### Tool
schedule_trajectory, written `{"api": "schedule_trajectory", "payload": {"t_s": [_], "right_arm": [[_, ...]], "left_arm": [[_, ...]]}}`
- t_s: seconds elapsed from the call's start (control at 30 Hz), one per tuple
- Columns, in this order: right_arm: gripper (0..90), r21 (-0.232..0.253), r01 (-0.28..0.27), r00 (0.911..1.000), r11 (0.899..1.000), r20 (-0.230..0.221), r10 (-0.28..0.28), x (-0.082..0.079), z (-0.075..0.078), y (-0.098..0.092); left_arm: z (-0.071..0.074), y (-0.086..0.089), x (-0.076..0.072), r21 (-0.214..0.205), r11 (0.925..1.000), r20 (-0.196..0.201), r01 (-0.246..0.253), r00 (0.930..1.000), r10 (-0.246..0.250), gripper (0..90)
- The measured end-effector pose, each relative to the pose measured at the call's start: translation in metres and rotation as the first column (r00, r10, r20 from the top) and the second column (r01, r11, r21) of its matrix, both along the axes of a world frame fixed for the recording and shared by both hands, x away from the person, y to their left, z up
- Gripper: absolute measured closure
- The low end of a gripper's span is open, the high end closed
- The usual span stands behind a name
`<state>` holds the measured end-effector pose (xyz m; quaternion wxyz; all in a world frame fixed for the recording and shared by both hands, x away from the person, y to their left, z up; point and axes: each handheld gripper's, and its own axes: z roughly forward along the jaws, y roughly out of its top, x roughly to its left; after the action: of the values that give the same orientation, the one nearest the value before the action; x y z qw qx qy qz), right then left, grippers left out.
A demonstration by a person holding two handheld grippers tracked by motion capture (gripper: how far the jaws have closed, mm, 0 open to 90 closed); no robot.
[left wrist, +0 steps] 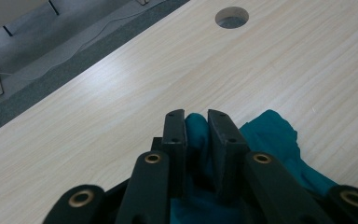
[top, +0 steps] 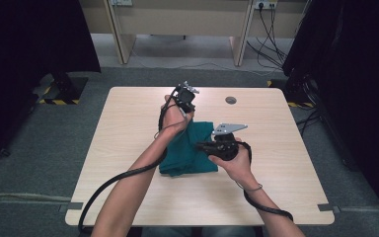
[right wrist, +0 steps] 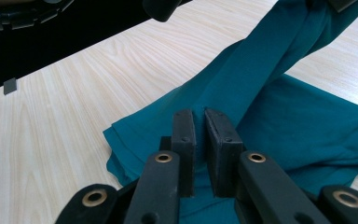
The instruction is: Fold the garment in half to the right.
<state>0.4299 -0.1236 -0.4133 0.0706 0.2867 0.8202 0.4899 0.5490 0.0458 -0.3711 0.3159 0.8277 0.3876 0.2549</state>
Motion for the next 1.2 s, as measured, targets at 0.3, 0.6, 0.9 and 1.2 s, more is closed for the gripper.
{"api": "schedule_trajectory", "payload": {"t_s": [0.3,0.6,0.9,1.2], "right_arm": [[83.2,-0.002,0.003,1.0000,1.000,-0.005,-0.003,0.0002,-0.0026,-0.0014],[83.2,-0.002,0.003,1.0000,1.000,-0.005,-0.003,-0.0001,-0.0038,-0.0025],[83.2,-0.001,0.007,0.9999,1.000,-0.011,-0.007,-0.0004,-0.0066,-0.0043],[83.2,-0.002,0.010,0.9999,1.000,-0.014,-0.010,-0.0005,-0.0076,-0.0056]], "left_arm": [[-0.0026,-0.0025,0.0002,-0.002,1.0000,-0.002,0.002,1.0000,-0.002,77.5],[-0.0039,-0.0036,0.0003,-0.004,1.0000,-0.004,0.003,1.0000,-0.003,77.5],[-0.0072,-0.0058,0.0008,-0.009,0.9999,-0.006,0.010,0.9999,-0.010,77.3],[-0.0094,-0.0074,0.0011,-0.013,0.9998,-0.008,0.014,0.9999,-0.014,77.3]]}}
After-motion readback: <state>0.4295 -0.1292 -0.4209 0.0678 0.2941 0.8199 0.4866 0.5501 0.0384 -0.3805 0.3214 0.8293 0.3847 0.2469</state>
